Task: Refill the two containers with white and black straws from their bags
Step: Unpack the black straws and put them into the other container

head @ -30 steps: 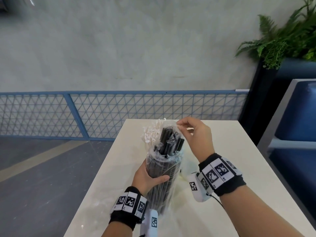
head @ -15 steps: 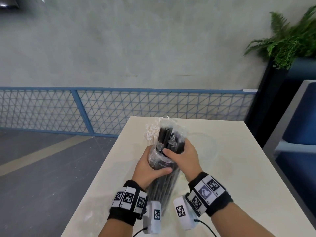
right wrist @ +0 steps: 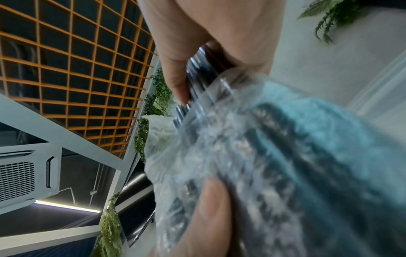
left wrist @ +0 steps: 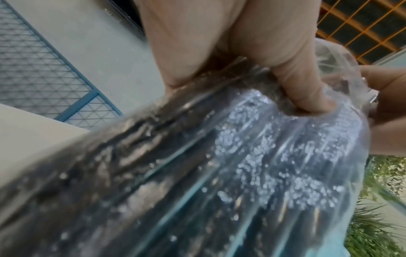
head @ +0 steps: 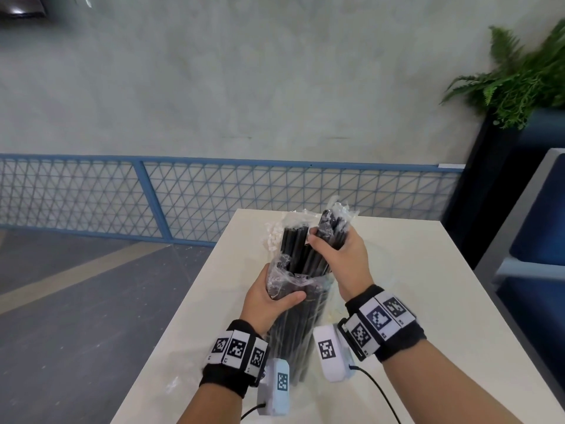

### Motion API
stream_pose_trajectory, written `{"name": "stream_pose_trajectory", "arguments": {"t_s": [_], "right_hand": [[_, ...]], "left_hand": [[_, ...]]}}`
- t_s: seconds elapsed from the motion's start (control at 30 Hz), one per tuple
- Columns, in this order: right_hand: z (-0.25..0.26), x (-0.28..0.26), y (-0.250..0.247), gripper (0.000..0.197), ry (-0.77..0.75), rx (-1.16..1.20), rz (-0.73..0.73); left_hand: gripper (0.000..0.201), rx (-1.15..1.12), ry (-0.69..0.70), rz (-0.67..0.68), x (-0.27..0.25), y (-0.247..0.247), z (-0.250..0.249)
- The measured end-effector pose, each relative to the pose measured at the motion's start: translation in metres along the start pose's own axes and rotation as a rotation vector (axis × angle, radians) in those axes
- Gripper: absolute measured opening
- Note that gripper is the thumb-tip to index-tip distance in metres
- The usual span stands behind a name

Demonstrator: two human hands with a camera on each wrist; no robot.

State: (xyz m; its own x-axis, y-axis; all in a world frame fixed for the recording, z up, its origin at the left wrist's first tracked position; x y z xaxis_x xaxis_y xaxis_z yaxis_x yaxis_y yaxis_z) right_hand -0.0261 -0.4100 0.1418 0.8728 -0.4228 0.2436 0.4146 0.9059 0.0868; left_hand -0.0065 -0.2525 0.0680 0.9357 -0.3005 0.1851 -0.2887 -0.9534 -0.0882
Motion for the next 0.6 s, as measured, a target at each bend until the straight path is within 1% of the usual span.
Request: {"name": "stream_pose_trajectory", "arguments": {"t_s": [0.13, 0.23, 0.27, 0.3, 0.37, 0.4, 0.53, 0.6], "right_hand": [[-0.002, -0.003, -0.003, 0.035, -0.002, -0.082, 0.001], [-0.013, -0.006, -0.004, 0.043, 0.063, -0.16, 0.068], [-0.018, -0.008, -0.004, 0.043, 0.089, -0.179, 0.086], [-0.022, -0.01, -0.004, 0.041, 0.112, -0.189, 0.084], [-0.027, -0.011, -0.005, 0.033, 0.14, -0.168, 0.045], [-0.028, -0.01, -0.006, 0.029, 0.152, -0.143, 0.029], [-0.021, -0.001, -0.009, 0.025, 0.153, -0.046, -0.018], [-0.013, 0.004, -0.01, 0.023, 0.139, 0.042, -0.053]], "left_hand": [[0.06, 0.006, -0.015, 0.017, 0.004, -0.005, 0.003], [0.061, 0.019, -0.015, 0.034, 0.008, -0.008, 0.0], [0.065, 0.032, -0.019, 0.044, 0.009, -0.009, 0.001], [0.074, 0.046, -0.015, 0.056, 0.011, -0.009, 0.001], [0.091, 0.062, -0.028, 0.08, 0.011, -0.007, 0.001], [0.092, 0.064, -0.027, 0.078, 0.011, -0.006, 0.001], [0.069, 0.058, -0.037, 0.078, 0.013, -0.006, 0.003], [0.063, 0.052, -0.038, 0.091, 0.014, -0.006, 0.005]]}}
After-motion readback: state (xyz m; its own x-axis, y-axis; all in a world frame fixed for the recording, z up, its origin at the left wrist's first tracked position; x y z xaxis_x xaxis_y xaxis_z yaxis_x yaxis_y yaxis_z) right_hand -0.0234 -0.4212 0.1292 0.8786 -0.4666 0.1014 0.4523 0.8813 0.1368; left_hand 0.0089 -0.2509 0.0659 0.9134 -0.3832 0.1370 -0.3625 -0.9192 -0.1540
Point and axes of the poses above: each hand's wrist, its own x-axis towards the middle knuckle, its own y-axis out of the palm, z = x × y, the point moved 4 cm from there along x, towards the middle knuckle, and after that the axes turned 2 degrees about -x, right-handed, at the moved point
